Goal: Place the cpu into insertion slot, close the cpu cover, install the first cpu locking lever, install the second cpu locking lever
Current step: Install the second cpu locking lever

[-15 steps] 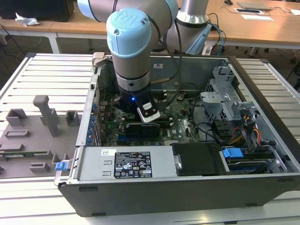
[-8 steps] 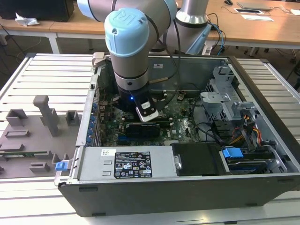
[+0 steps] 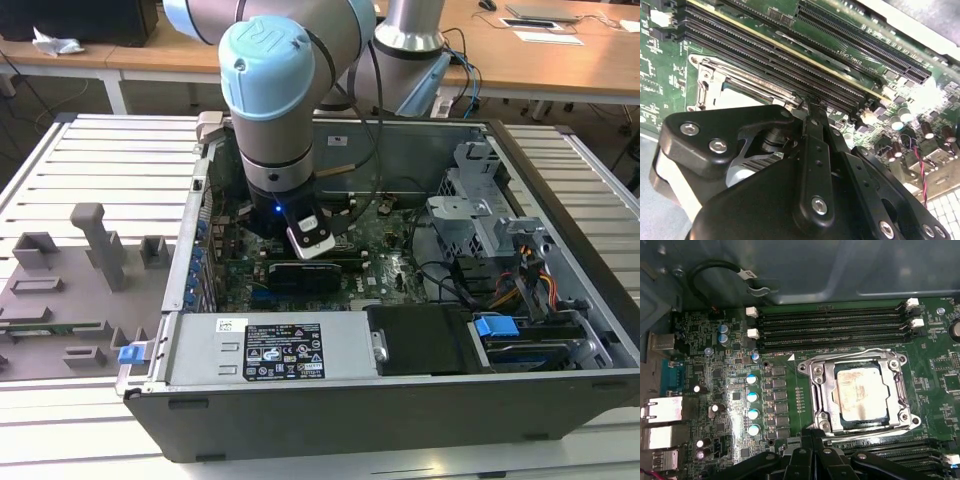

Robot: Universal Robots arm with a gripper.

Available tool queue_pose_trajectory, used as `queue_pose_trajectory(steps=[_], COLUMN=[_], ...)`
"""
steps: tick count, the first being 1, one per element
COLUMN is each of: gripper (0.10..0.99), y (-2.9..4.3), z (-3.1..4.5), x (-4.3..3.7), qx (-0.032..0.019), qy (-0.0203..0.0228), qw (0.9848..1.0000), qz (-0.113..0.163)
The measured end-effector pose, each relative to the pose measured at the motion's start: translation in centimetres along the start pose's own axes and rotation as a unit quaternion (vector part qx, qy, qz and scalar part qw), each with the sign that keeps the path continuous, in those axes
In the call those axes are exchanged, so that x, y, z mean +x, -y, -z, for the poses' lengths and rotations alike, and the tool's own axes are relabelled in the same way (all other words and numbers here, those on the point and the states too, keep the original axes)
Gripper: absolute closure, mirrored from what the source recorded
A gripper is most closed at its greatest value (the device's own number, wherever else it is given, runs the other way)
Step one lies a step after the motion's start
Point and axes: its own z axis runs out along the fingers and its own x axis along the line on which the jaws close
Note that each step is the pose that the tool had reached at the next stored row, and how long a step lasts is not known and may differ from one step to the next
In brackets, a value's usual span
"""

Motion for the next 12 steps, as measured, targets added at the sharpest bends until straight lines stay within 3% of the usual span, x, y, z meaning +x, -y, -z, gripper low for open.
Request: queue_pose_trajectory(steps=[5,12], gripper=[0.98,0.98], y=[-0.08,0.05], z=[0.36,-0.14], x=[-0.02,0.02], qx=[0.0029,0.003], qy=[0.0003,0.0002], qw=[1.0,1.0], qz=[-0.001,-0.001])
